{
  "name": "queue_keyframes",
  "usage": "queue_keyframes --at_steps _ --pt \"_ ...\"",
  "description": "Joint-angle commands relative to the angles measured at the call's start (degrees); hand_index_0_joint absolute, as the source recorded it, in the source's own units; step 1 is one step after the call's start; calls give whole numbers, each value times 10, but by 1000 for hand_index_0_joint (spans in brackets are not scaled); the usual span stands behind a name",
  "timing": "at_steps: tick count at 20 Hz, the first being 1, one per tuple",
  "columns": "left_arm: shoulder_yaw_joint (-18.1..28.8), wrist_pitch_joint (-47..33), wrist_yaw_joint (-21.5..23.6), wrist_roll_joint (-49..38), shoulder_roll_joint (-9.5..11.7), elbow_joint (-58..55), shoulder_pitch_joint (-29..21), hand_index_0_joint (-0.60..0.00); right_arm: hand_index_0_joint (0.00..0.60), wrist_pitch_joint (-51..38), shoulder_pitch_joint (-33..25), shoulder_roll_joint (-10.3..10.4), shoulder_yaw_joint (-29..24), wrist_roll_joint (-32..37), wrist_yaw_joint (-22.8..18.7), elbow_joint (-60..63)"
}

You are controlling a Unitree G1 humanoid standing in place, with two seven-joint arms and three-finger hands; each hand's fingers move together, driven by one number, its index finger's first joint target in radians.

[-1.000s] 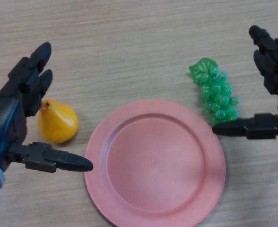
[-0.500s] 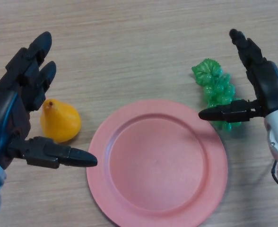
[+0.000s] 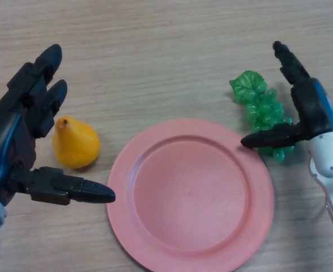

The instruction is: Pick up the green grapes and place it on the plate

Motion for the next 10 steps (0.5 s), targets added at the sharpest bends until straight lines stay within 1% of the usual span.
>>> queue_keyframes --at_steps 1,2,3,4,5,6,8,10 --pt "37 -71 3 -7 23 -25 -16 0 300 -54 -35 -29 -19 -14 -47 -4" --pt "35 -73 4 -5 22 -24 -16 0 450 -59 -37 -35 -15 -41 -56 13" --pt "34 -75 4 -2 21 -22 -15 0 550 -62 -38 -42 -12 -70 -63 26" --pt "32 -77 4 0 20 -21 -14 0 600 -60 -38 -51 -11 -105 -71 39" --pt "32 -75 4 0 21 -21 -15 0 600 -56 -37 -53 -10 -117 -72 41" --pt "31 -72 5 0 21 -22 -17 0 600 -46 -32 -53 -12 -125 -60 38" --pt "29 -76 7 3 20 -22 -18 0 600 -37 -18 -49 -21 -108 -26 11" --pt "24 -81 10 6 18 -19 -19 0 600 -36 -12 -51 -18 -116 -16 -7"
